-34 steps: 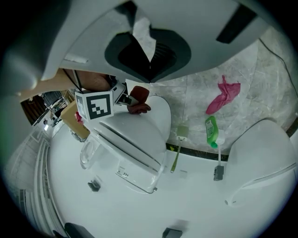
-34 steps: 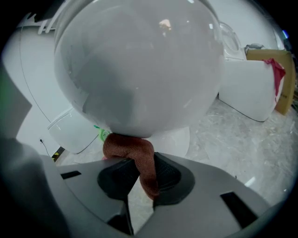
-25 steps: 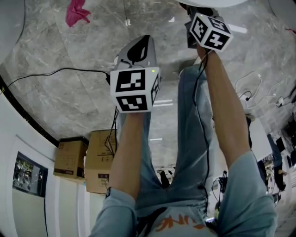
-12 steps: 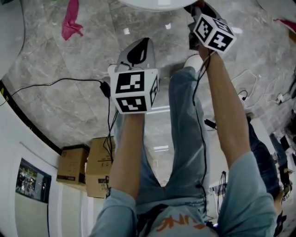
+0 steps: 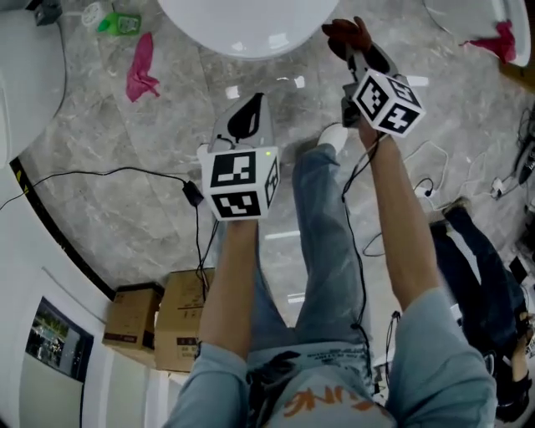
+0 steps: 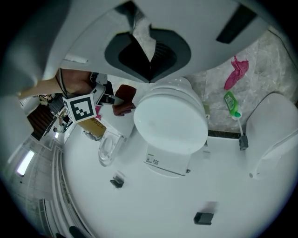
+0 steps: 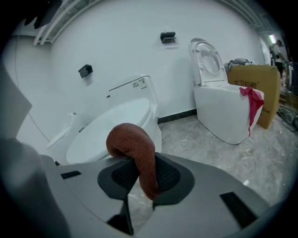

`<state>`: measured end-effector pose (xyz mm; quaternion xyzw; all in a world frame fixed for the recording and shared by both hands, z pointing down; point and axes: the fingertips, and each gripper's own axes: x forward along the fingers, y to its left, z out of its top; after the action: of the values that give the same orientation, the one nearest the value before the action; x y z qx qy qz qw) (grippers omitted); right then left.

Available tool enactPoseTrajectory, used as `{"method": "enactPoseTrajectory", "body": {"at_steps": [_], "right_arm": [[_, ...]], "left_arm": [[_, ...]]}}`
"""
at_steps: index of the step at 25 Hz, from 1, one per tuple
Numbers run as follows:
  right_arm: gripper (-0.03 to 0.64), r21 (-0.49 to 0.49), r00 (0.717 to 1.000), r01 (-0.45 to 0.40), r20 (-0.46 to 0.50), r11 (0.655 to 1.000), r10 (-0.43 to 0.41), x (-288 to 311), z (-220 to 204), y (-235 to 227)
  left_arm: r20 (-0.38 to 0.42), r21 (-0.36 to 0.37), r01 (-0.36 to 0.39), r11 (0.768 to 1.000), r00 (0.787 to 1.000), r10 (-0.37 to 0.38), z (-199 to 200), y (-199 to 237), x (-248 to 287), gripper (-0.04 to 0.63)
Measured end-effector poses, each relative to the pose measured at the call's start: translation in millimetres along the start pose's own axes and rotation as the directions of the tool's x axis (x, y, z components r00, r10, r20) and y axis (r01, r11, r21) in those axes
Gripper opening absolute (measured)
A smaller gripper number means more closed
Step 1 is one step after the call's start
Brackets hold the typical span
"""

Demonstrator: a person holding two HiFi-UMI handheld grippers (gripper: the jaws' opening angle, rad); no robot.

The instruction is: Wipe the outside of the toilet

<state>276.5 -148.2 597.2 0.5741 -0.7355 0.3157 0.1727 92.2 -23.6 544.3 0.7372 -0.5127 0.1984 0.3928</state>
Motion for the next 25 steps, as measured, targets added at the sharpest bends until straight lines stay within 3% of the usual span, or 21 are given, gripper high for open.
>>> {"method": "enactPoseTrajectory", "body": {"at_steps": [9,12,17,21,25], "right_arm": [[0.081,-0.043,0.994,-0.109,0.018,0.993,0.11,-93.9,69.4,44.5],[0.081,-0.094,0.985,-0.161,0.04,0.982,0.165,-125.9,104.0,73.7],[0.081,-0.098,0.971,-0.217,0.085,0.971,0.226,-180.0,157.5,117.3],[0.081,-0.102,0.941,-0.293,0.144,0.951,0.306,-214.9,206.4,167.4],[0.081,-0.078,0.904,-0.337,0.25,0.938,0.346,-267.1,251.3,205.4]], "left_arm": [[0.12,0.027,-0.013,1.0,0.993,0.01,87.9,-24.5,-77.2,-0.006],[0.174,0.019,-0.021,1.0,0.985,0.017,122.4,-30.8,-106.5,-0.006],[0.247,0.015,-0.001,1.0,0.969,-0.002,166.3,-58.7,-154.1,-0.006],[0.307,0.057,0.008,0.998,0.951,-0.025,213.9,-70.0,-194.3,-0.006],[0.393,0.0,-0.005,1.0,0.919,0.004,250.1,-73.0,-256.5,-0.006]]}}
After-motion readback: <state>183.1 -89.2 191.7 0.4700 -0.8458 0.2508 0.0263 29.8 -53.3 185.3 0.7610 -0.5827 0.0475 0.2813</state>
